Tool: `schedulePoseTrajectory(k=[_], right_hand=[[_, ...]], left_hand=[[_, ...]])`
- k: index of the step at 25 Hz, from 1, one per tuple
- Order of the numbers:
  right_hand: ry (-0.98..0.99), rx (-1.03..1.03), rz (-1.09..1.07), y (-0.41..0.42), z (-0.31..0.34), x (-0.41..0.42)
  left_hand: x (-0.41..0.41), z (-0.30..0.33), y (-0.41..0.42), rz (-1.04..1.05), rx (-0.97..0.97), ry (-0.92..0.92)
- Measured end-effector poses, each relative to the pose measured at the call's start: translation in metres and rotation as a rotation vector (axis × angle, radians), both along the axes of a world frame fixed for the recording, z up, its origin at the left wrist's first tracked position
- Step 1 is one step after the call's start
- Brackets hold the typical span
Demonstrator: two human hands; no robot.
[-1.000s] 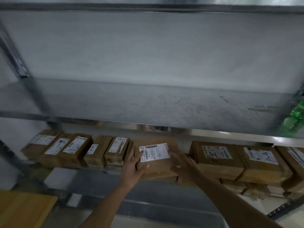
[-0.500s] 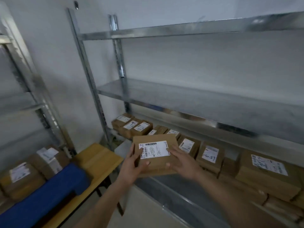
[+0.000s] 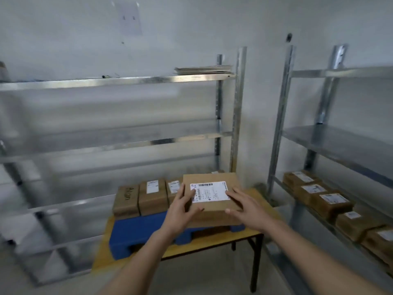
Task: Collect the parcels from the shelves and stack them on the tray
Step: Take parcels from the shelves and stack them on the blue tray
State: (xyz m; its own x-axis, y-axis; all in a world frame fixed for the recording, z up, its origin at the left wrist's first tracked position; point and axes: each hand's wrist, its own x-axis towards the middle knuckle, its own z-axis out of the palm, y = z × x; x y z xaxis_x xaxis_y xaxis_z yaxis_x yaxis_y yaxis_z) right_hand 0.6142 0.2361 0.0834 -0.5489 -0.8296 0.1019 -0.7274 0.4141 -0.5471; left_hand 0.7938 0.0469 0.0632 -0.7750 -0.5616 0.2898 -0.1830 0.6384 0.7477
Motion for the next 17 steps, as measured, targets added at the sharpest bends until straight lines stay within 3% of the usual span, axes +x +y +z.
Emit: schedulePoseTrajectory(k=[9,17], right_hand=[[-0.003,0.049,0.260,-0.215,-0.005,0.161],[-0.066,0.154,0.253,-0.296,-0.053,0.229]], left_hand=[[0.196,-0.012,-0.174,0.276,0.013,-0.037],[0.266,-0.066,-0.253,0.265,0.083,-0.092]])
